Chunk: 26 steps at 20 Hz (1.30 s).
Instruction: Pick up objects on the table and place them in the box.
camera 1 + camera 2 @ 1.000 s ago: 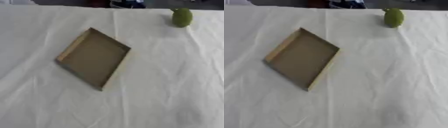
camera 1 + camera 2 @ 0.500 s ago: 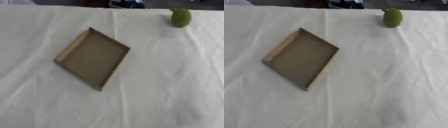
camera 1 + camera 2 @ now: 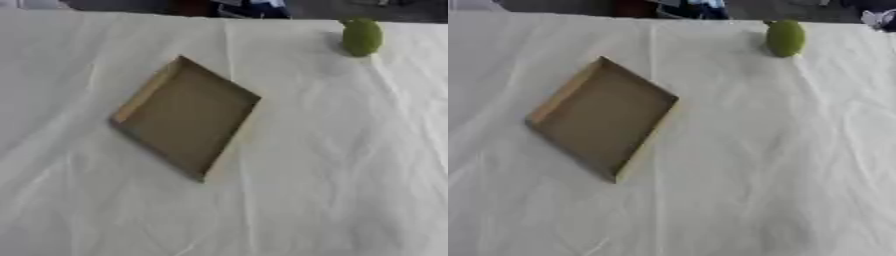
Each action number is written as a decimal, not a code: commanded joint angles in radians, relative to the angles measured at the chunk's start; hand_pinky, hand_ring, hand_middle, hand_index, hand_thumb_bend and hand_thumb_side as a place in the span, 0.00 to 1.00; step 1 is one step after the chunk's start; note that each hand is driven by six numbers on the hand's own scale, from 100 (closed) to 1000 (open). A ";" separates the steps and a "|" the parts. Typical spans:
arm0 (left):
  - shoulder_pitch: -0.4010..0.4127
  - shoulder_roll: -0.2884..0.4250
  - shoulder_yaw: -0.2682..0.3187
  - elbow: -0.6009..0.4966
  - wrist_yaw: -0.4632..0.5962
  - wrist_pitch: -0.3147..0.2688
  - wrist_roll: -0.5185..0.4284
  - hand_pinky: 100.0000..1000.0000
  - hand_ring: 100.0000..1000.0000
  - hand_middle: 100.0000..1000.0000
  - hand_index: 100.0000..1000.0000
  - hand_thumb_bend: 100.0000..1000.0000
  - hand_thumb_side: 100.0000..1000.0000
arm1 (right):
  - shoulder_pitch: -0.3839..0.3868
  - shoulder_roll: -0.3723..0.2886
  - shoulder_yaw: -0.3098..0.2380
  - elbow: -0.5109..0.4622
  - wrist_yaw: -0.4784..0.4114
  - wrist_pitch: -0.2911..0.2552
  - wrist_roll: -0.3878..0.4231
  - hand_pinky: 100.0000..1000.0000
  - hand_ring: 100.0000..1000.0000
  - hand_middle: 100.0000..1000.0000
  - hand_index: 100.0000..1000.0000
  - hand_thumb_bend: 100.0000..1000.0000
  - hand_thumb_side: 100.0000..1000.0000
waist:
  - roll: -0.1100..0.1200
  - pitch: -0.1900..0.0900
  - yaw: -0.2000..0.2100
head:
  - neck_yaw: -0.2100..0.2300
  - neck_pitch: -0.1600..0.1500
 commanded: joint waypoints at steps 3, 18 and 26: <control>-0.006 0.022 0.009 -0.018 0.008 0.003 -0.001 0.47 0.55 0.57 0.76 0.00 0.53 | -0.012 -0.036 0.001 0.010 0.033 -0.119 0.163 0.86 0.92 0.88 0.92 0.03 0.15 | 0.000 -0.022 -0.001 | 0.001 -0.003; -0.005 0.019 0.010 -0.018 0.010 0.004 -0.005 0.47 0.55 0.57 0.76 0.00 0.52 | -0.021 -0.033 -0.004 0.029 0.146 -0.174 0.178 0.86 0.91 0.85 0.89 0.31 0.00 | -0.001 -0.020 0.002 | -0.001 0.002; -0.007 0.016 0.009 -0.018 0.014 0.002 -0.013 0.47 0.55 0.57 0.76 0.00 0.52 | -0.078 0.019 -0.005 0.073 0.214 -0.145 0.116 0.86 0.91 0.85 0.90 0.31 0.00 | 0.000 -0.011 0.013 | -0.012 0.000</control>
